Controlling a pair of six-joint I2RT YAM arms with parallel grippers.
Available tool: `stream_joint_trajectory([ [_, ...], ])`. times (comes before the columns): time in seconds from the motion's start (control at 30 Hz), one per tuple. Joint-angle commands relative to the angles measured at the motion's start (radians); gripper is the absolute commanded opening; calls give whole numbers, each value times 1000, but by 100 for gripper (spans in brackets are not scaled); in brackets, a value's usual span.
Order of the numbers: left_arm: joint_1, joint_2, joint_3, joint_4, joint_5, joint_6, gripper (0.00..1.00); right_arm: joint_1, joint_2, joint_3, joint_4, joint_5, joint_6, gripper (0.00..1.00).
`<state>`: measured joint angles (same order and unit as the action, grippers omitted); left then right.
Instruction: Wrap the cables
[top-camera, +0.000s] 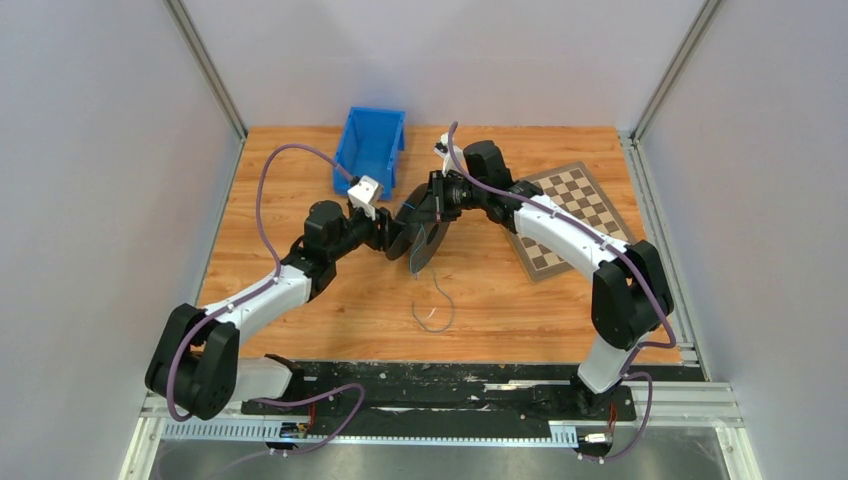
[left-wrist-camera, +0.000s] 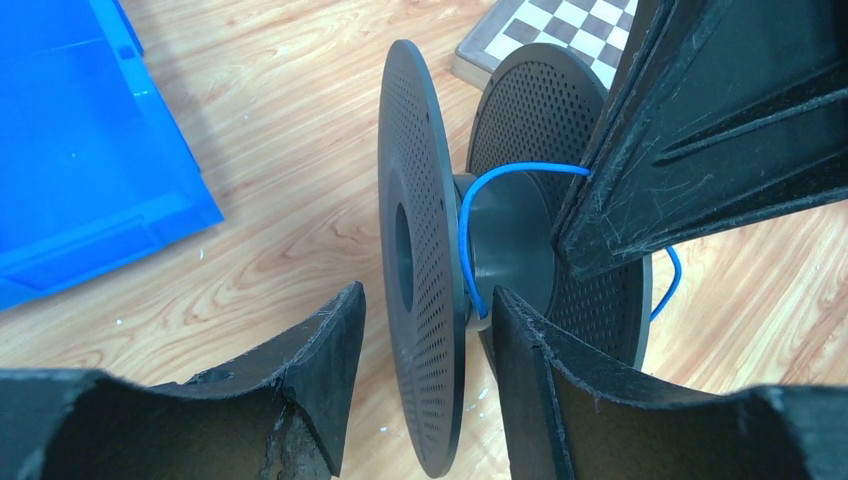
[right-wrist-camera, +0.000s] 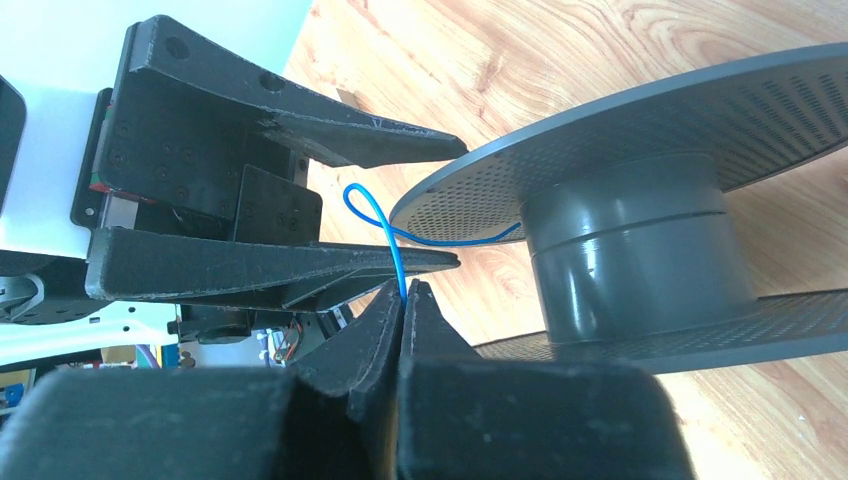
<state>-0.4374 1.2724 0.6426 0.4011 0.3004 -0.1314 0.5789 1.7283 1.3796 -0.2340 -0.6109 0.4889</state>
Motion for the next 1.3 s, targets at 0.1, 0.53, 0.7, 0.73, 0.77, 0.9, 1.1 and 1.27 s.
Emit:
stream_joint_trajectory([
  [0.1,-7,20,36,93,-25,-19,58,-4,3,-1,32,7,20,0],
  [0.53,-28,73,50,139,-58,-38,57,-4,-9,-17,39,21,28,0],
  [0.7,-38,95,59,140,-88,-39,44,-4,-16,-29,39,35,27,0],
  [0.73,-39,94,60,138,-95,-39,38,-4,-19,-32,40,40,27,0],
  [0.77,-41,96,60,137,-113,-39,35,-3,-23,-35,40,44,27,0],
  [0.9,-42,102,64,128,-134,-35,12,-4,-32,-44,41,56,26,0],
  [1.1,-43,97,96,42,-105,-5,0,-45,-60,-37,23,89,-31,0],
  [1.27,-42,68,127,-108,-96,41,0,-99,-92,-37,9,104,-138,0],
])
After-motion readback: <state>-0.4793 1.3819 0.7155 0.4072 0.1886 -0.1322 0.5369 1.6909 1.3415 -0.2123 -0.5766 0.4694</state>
